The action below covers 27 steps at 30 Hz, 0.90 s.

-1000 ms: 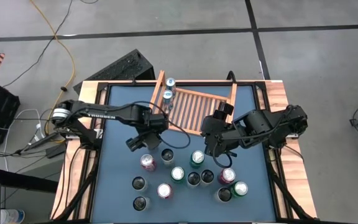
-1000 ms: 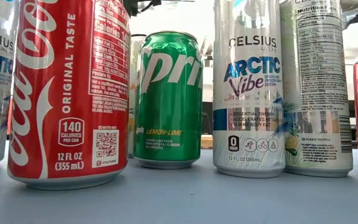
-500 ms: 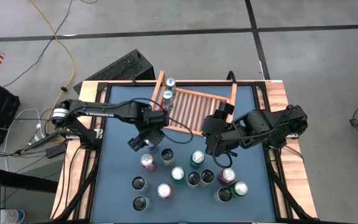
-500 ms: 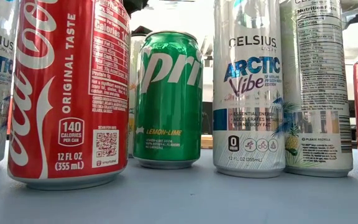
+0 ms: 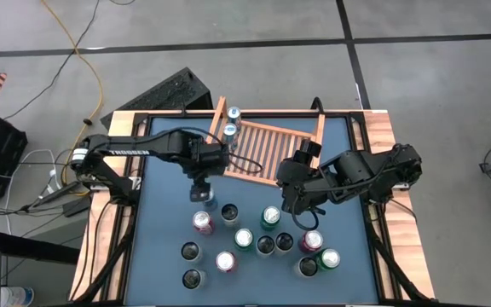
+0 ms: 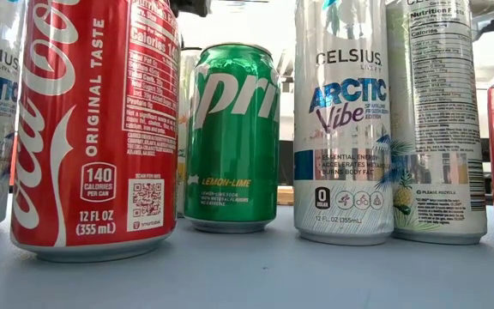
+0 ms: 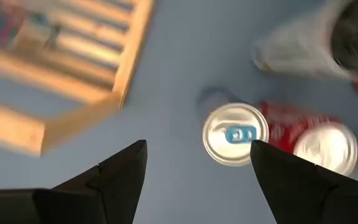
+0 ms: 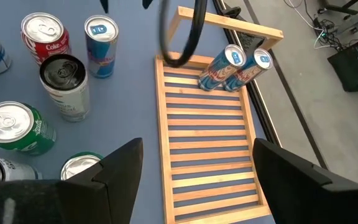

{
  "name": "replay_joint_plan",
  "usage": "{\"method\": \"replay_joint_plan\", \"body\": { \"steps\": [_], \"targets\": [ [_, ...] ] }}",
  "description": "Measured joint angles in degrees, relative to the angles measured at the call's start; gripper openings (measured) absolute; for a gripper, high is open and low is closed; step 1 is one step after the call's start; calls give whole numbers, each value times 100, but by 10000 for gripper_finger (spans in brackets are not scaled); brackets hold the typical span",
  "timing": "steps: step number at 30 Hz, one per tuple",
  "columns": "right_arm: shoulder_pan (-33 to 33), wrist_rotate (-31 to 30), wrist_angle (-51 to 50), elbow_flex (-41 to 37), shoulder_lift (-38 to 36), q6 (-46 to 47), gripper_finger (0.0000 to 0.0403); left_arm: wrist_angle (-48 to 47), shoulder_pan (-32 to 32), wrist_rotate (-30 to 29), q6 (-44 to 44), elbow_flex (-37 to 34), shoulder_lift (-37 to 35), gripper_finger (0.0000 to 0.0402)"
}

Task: Place canned beverage on shelf
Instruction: Put the blue soda can on the shelf

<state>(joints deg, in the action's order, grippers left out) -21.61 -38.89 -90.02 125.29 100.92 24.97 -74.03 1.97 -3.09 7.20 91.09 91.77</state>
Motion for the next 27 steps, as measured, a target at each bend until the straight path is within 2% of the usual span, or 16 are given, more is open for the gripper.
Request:
{"method": "replay_joint_plan", "body": {
  "steps": [5,15,22,27],
  "targets": [
    [-7,0,1,0,2,-7,291,-102,-200,-292,2044,11,0,273],
    [-13,0,0,0,2,-68,291,-71,-540,-670,4728,-155,4,273],
    [-15,2,2,0,2,-146,291,-23,-629,-780,5116,-155,24,273],
    [-15,4,0,0,2,-149,291,21,-655,-536,5128,-162,202,273]
  ]
}}
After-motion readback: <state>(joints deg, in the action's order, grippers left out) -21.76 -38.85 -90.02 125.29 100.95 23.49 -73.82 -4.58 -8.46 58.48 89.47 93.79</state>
